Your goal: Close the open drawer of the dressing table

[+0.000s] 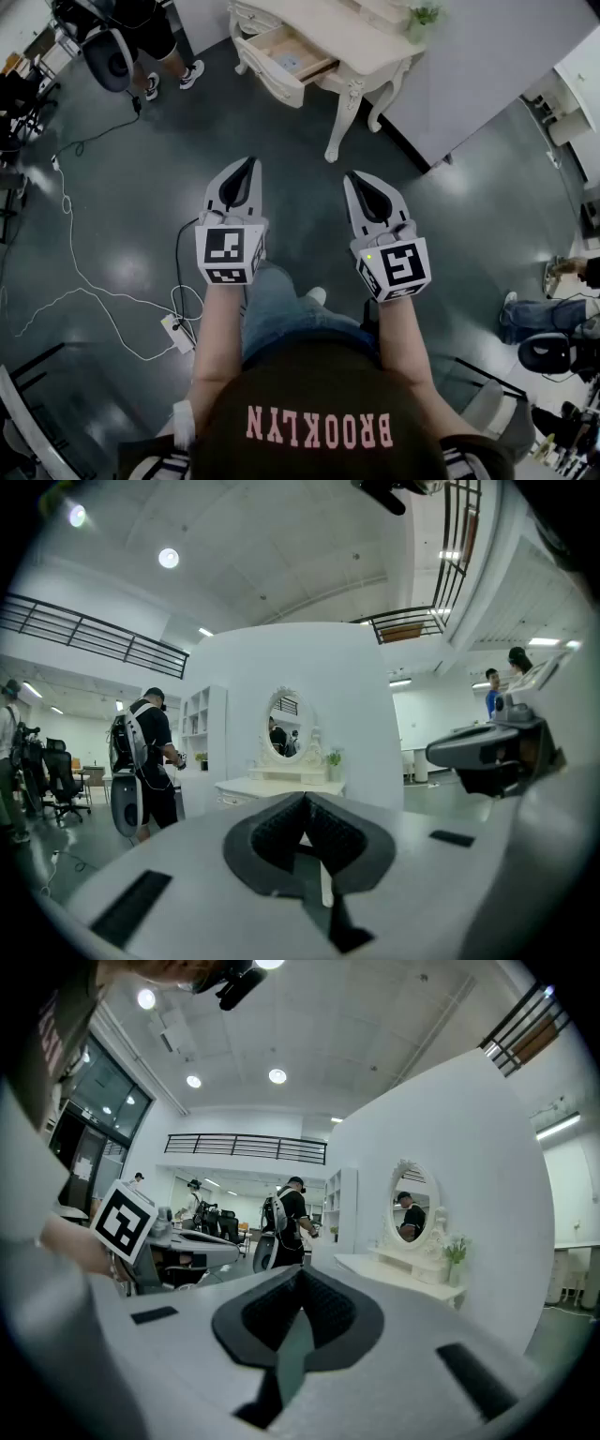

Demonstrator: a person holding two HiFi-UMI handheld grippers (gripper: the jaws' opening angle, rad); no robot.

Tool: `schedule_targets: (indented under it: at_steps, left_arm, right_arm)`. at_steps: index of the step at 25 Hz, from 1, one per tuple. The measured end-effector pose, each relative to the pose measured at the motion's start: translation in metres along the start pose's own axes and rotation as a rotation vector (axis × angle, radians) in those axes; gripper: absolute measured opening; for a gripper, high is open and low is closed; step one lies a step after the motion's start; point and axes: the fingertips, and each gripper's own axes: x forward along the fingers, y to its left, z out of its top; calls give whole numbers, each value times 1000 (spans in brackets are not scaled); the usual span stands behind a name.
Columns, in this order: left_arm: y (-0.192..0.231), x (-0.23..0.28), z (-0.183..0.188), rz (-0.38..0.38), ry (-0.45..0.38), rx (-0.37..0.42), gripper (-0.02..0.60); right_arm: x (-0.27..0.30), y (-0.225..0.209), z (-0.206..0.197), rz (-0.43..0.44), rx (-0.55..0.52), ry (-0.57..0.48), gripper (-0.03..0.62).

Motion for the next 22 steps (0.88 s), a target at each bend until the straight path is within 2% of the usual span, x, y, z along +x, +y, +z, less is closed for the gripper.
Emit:
schedule_targets:
  at_steps: [8, 14, 18, 22]
  left_arm:
    - [41, 20, -3, -10, 2, -9, 5]
    - [93, 49, -2, -20, 3, -14, 5]
    - [126, 74, -5, -42, 12, -17, 5]
    - [162, 97, -11, -56, 29, -27, 5]
  right_arm:
    - [45, 8, 4, -5, 0, 13, -3]
    - [97, 13, 9, -37, 13, 17, -3]
    - [133, 12, 10, -59, 68, 1, -3]
    - [169, 13, 8, -91, 65, 29, -3]
